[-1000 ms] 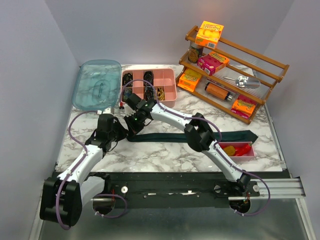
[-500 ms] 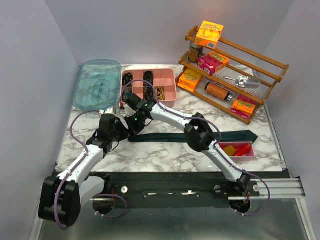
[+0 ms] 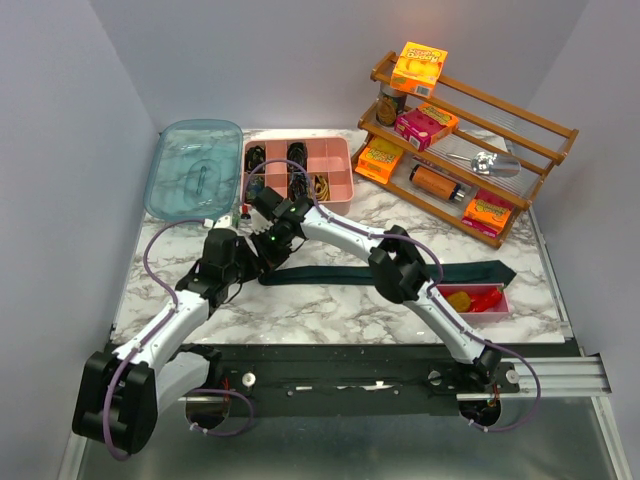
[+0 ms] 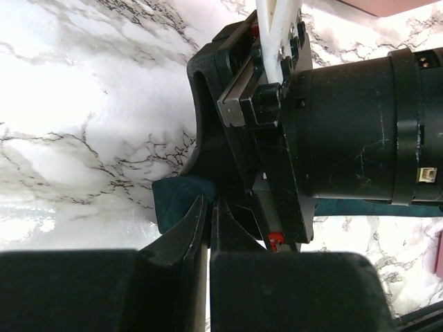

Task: Roll the ties
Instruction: Roll the tie at the center of the board.

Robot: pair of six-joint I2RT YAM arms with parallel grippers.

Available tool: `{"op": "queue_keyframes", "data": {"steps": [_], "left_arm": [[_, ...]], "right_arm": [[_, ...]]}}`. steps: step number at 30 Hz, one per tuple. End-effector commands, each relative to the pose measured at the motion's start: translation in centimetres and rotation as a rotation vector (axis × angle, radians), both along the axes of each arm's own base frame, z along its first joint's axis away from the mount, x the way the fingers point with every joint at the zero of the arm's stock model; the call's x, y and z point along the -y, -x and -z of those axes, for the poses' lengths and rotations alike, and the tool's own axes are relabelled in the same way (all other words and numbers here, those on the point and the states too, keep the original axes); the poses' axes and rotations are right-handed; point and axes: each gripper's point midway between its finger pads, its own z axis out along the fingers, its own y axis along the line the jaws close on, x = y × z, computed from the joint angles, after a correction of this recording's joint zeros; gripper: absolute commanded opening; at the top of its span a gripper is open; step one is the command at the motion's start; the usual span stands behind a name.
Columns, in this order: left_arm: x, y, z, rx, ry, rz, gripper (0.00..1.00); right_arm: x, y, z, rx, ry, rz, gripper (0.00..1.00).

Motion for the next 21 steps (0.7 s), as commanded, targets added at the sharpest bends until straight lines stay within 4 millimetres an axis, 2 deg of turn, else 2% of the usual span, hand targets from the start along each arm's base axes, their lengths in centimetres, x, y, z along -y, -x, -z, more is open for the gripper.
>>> {"op": "queue_keyframes", "data": {"steps": [1,3,4,6,7,11,15,18,20,21], "left_arm": [[0.8,-1.8,-3.4,0.138,0.03,0.0,0.0],[0.7,-1.6,-3.3,0.134,0.014,0.001,0.0],[0.5,-1.7,-3.3,0.136,0.003,-0.009,0.0],[0.2,-1.5,-3.4,0.138,-0.013,-0.009,0.0],[0.2,-1.4,-3.5,0.137,-0.016,-0.006,0.0],[-0.6,-1.5,-3.4,0.135,-0.069,-0.026,0.0],[-0.8,-1.5,-3.1,0.124,-0.1,-0.028,0.0],[-0.7,-1.6,-3.0,0.119,-0.119,-0.025,0.0],[-0.3,-1.6,-2.9,0.113,-0.132,-0.012,0.0],[-0.3,-1.7,-2.7,0.11,-0.143,-0.014,0.0]], "right_arm": [[2.0,0.1,1.9,0.023,0.122,0.015,0.01],[2.1,-0.3,0.9,0.053,0.122,0.019,0.01],[2.2,-0.7,-0.5,0.086,0.112,0.026,0.01],[2.3,-1.2,-1.6,0.111,0.106,0.033,0.01],[2.3,-1.4,-2.9,0.135,0.093,0.038,0.01],[3.0,-2.4,-4.9,0.164,0.079,0.069,0.01],[3.8,-3.1,-5.9,0.178,0.077,0.093,0.01],[5.1,-3.5,-6.0,0.194,0.105,0.111,0.01],[6.5,-3.6,-5.1,0.195,0.149,0.121,0.01],[6.9,-3.7,-5.5,0.205,0.152,0.129,0.01]]}}
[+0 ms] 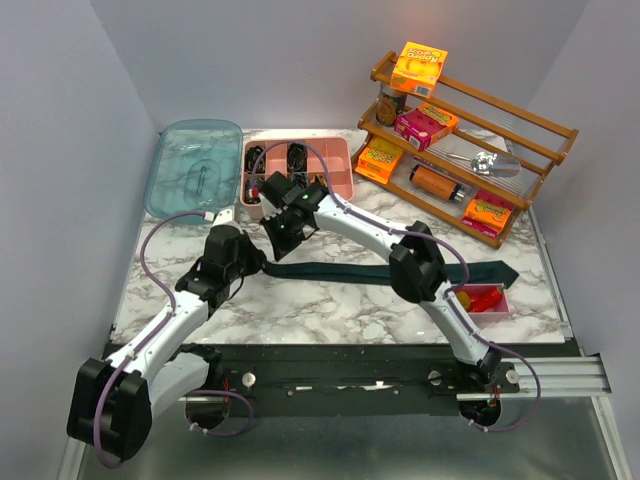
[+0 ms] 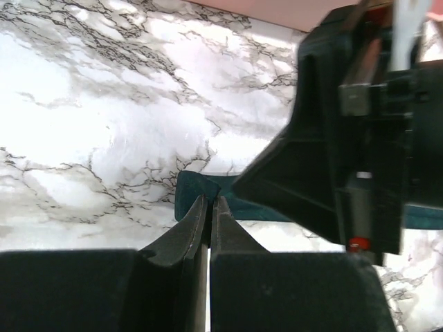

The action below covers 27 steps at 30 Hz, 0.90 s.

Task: Roll the ties
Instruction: Roll the tie at the center of the board.

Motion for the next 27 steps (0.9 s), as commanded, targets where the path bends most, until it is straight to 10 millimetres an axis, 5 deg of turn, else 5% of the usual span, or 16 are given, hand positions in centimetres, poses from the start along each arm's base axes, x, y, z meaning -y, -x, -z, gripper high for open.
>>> {"op": "queue_keyframes", "data": {"steps": [1,10,27], "left_arm": [[0.1,-0.6,-0.3,0.009,-0.069,-0.005,0.0],[2.1,-0.8,1.0,-0.02,-0.124,0.038,0.0],[5.5,-0.7,4.6,-0.088,-0.134,0.106,0.03]], "right_arm": [[3.3,-0.8,-0.2,0.041,0.083,0.041,0.01],[6.2,-0.7,1.3,0.029,0.141,0.077,0.01],[6.5,-0.9,1.1,0.026,0.131,0.081,0.01]]}}
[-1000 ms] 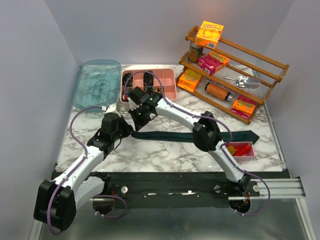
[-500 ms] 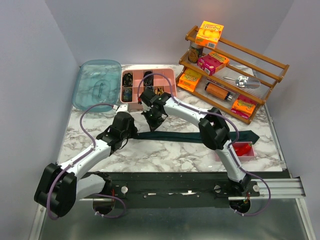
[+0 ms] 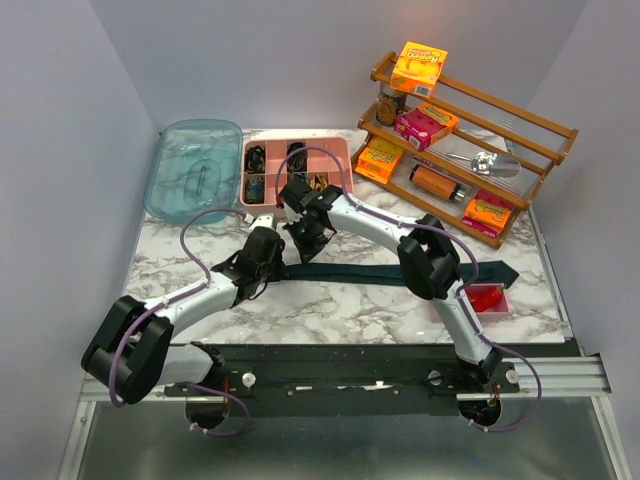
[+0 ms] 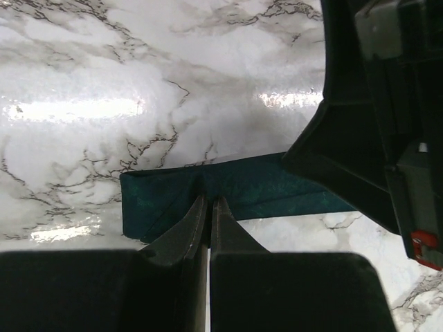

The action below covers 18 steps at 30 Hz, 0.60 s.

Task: Roll the ties
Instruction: Roll the tie at the center of the board.

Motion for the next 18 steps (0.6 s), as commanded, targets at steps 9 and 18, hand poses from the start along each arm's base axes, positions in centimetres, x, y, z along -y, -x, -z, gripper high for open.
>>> {"op": "queue_keyframes", "data": {"steps": [9,18], "left_arm": [[1.7,-1.8,0.1,0.017,0.036,-0.003,0.28],[1.8,-1.5,0.3,0.016,0.056,-0.006,0.41]], "right_arm": [[0.4,-0.8,-2.7,0.057,-0.033,0.001,0.01],[0.3,-0.7,-2.8,0.054,-0.039,-0.004,0.01]]}}
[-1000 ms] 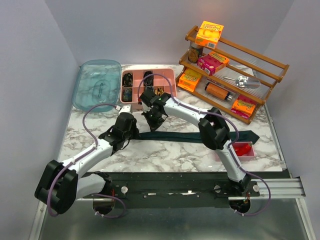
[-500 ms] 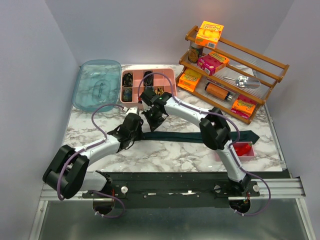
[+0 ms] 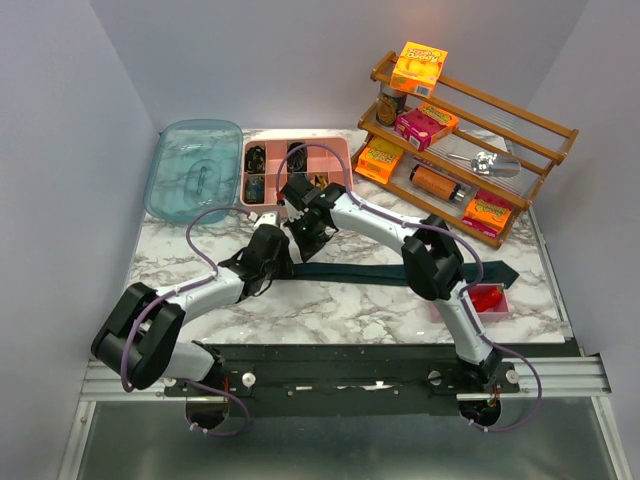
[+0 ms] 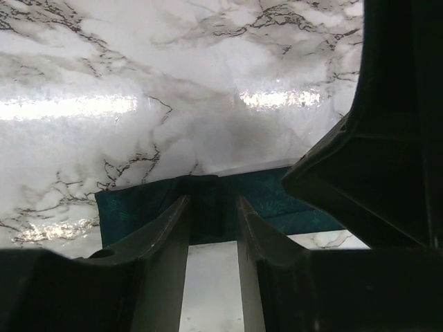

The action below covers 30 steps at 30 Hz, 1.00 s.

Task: Roll the ties
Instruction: Roll the tie at the center of the board.

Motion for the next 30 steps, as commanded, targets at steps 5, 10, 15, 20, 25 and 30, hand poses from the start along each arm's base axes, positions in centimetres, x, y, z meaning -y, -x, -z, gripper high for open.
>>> {"op": "queue_keyframes", "data": {"steps": [5,10,15,20,25,30], "left_arm": [[0.7,0.0,-0.2,0.021,0.059,-0.008,0.29],[0.6,0.4,0.9,-0.012,0.067,-0.026,0.03],[0.4,0.7,2.4,-0.069,0.043,-0.041,0.0],[0.3,1.1,3.8,-0.127,0.013,-0.044,0.0],[0.0,0.8,2.9,-0.101,0.002,-0.052,0.0],[-0.4,0.4,0.5,-0.033,0.017,-0.062,0.0]], "right_arm": [[0.2,-0.5,-1.5,0.035,-0.021,-0.005,0.01],[0.3,-0.4,-1.2,0.03,-0.015,-0.005,0.01],[0.1,-0.3,-1.3,0.026,-0.022,-0.01,0.01],[0.0,-0.2,-1.4,0.02,-0.035,-0.025,0.01],[-0.7,0.2,-2.0,0.005,-0.08,-0.046,0.01],[-1.9,0.6,-2.5,-0.017,-0.137,-0.06,0.01]]}}
